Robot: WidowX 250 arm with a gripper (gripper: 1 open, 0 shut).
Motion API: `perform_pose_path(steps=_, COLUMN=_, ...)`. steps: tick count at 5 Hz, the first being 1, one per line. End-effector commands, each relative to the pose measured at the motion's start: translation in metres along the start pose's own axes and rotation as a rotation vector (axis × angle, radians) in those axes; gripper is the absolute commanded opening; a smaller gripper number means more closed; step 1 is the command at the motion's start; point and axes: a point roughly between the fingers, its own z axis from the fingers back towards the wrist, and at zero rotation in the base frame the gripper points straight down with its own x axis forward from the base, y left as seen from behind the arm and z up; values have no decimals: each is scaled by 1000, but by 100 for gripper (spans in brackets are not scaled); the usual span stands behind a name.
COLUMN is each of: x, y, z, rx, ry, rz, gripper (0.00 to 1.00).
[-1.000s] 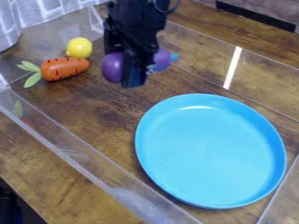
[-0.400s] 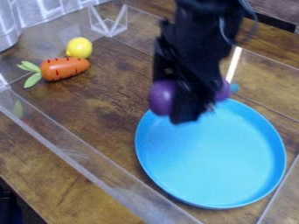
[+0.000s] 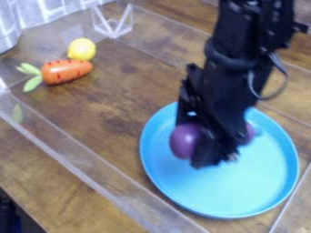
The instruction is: Put the purple eggplant in the blue tray
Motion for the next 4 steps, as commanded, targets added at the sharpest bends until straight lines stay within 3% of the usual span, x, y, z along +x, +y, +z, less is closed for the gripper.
perform_pose_path(steps=1, x=4, y=36, z=12, rx=3, ry=-64, rz=-17, gripper=100)
perform_pose_path(steps=2, x=5, y=53, z=10, rx=-8, ry=-66, rz=-12, gripper=100)
perform_pose_path(steps=3, x=10, y=53, z=5, rx=-17, ry=-74, rz=-15, gripper=100)
perform_pose_path(steps=4, x=8, y=60, z=28, rx=36, ry=-109, rz=18, gripper=100)
